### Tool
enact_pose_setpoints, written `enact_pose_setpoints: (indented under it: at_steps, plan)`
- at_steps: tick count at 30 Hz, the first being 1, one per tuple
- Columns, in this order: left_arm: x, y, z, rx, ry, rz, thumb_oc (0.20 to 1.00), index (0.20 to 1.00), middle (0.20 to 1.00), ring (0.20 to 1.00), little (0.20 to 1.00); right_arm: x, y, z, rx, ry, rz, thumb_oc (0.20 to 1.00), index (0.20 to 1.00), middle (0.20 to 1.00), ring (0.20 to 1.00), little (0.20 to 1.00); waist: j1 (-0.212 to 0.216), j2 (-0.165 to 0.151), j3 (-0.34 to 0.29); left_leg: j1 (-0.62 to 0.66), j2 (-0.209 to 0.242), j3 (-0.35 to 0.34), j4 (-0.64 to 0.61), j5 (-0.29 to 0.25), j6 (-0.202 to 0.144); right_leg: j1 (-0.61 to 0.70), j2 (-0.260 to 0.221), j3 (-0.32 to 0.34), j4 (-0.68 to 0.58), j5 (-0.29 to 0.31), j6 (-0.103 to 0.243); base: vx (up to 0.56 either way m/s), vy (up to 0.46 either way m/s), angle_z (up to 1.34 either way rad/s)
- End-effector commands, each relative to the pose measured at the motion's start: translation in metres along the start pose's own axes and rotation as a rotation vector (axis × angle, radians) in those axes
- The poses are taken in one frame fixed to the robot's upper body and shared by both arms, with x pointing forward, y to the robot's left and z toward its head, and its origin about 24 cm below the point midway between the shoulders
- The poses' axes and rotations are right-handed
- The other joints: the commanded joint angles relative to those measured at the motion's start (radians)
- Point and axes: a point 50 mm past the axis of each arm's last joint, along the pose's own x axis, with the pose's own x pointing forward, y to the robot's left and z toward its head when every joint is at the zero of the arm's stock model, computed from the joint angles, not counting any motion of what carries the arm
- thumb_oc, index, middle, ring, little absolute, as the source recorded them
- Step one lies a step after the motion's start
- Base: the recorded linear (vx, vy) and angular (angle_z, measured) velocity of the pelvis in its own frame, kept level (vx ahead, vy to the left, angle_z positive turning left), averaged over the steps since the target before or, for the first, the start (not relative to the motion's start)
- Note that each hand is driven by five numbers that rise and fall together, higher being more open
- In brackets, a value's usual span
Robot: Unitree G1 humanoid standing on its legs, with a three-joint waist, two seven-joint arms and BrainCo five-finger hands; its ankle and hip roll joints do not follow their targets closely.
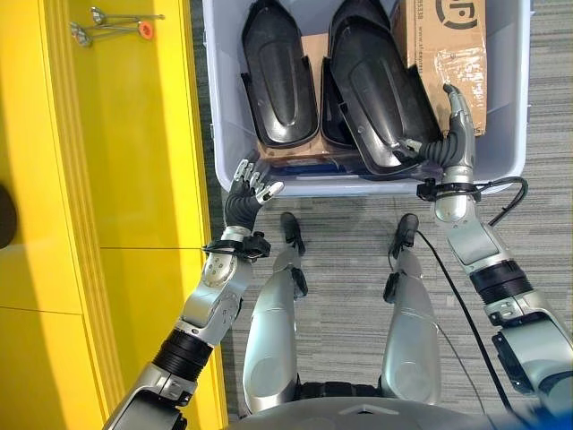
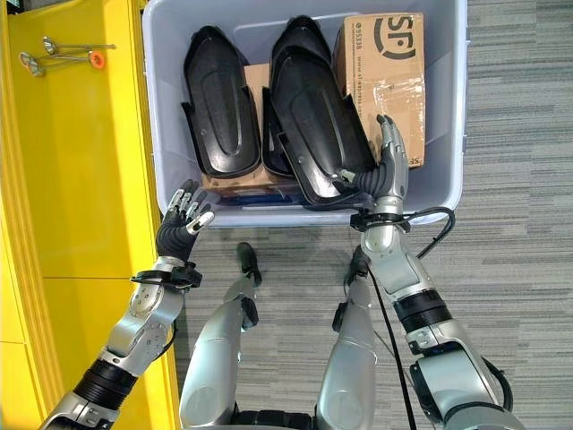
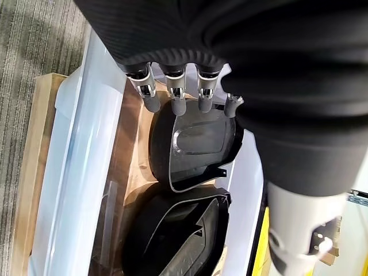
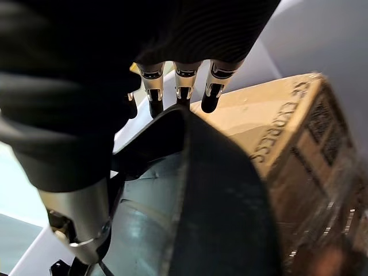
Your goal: Move parts from the plastic box to the shelf.
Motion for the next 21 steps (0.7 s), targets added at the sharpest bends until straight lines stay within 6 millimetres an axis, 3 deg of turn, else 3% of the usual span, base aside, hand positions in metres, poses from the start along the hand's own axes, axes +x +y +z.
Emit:
enact_pose_setpoints:
  at_steps: [1, 15, 20, 21]
  plan:
    - [-0.008, 0.000, 0.017, 0.023, -0.088, -0.026, 1.000, 1.000, 1.000, 1.000, 1.000, 0.013, -0.011, 0.014, 0.041, -0.051, -0.073, 1.000, 1.000, 1.000, 1.000, 1.000, 0.011, 0.002, -0.011, -0.036, 0.070, -0.018, 0.109, -0.053, -0.083, -0.064, -0.119, 0.008, 0.244, -0.145, 0.039, 0.00, 0.000, 0.00]
    - [-0.012, 0.005, 0.020, 0.026, -0.093, -0.026, 1.000, 1.000, 1.000, 1.000, 1.000, 0.029, -0.025, -0.019, -0.119, 0.099, -0.139, 1.000, 1.000, 1.000, 1.000, 1.000, 0.021, 0.012, 0.006, -0.110, 0.069, -0.025, 0.136, -0.058, -0.077, -0.137, -0.118, 0.018, 0.279, -0.149, 0.037, 0.00, 0.000, 0.00]
    - [-0.012, 0.003, 0.018, 0.021, -0.083, -0.038, 1.000, 1.000, 1.000, 1.000, 1.000, 0.029, -0.016, -0.025, -0.148, 0.130, -0.075, 1.000, 1.000, 1.000, 1.000, 1.000, 0.024, 0.013, 0.006, -0.135, 0.072, -0.026, 0.149, -0.061, -0.076, -0.160, -0.118, 0.019, 0.293, -0.154, 0.034, 0.00, 0.000, 0.00]
    - [-0.013, 0.003, 0.017, 0.024, -0.078, -0.040, 1.000, 1.000, 1.000, 1.000, 1.000, 0.030, -0.014, -0.024, -0.170, 0.120, -0.049, 0.840, 0.840, 0.840, 0.840, 0.840, 0.026, 0.011, 0.006, -0.140, 0.073, -0.027, 0.154, -0.063, -0.075, -0.165, -0.117, 0.018, 0.297, -0.156, 0.033, 0.00, 0.000, 0.00]
